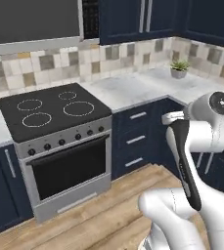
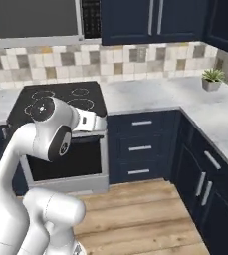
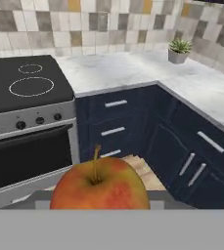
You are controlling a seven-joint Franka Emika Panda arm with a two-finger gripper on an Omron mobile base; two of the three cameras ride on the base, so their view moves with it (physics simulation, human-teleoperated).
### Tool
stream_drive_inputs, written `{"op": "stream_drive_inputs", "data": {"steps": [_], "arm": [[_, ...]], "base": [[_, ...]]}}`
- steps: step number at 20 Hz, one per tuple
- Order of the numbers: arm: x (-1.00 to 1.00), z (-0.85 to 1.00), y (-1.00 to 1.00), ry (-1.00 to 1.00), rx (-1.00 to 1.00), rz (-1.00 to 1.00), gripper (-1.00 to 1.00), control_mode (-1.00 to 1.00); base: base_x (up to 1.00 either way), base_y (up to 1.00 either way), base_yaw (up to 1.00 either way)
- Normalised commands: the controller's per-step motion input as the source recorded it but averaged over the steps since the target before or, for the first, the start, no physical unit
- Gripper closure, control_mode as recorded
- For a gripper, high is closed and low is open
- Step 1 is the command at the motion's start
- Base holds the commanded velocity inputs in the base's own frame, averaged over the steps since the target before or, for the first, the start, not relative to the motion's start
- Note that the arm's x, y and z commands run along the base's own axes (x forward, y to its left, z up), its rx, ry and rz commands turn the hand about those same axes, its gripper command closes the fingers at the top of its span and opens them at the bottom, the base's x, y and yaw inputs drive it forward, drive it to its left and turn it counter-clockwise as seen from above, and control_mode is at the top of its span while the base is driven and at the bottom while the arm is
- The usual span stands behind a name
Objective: Pick the two apples from the fridge and place them on the plate next to the blender to make a fruit smoothie.
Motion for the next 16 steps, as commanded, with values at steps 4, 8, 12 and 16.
{"op": "stream_drive_inputs", "data": {"steps": [4,8,12,16], "arm": [[0.0,0.0,0.0,0.0,0.0,0.0,1.0,1.0],[0.0,0.0,0.0,0.0,0.0,0.0,1.0,1.0],[0.0,0.0,0.0,0.0,0.0,0.0,1.0,1.0],[0.0,0.0,0.0,0.0,0.0,0.0,1.0,1.0]], "base": [[-0.13,0.32,1.0],[-0.09,0.15,1.0],[-0.01,0.07,1.0],[0.0,0.03,1.0]]}}
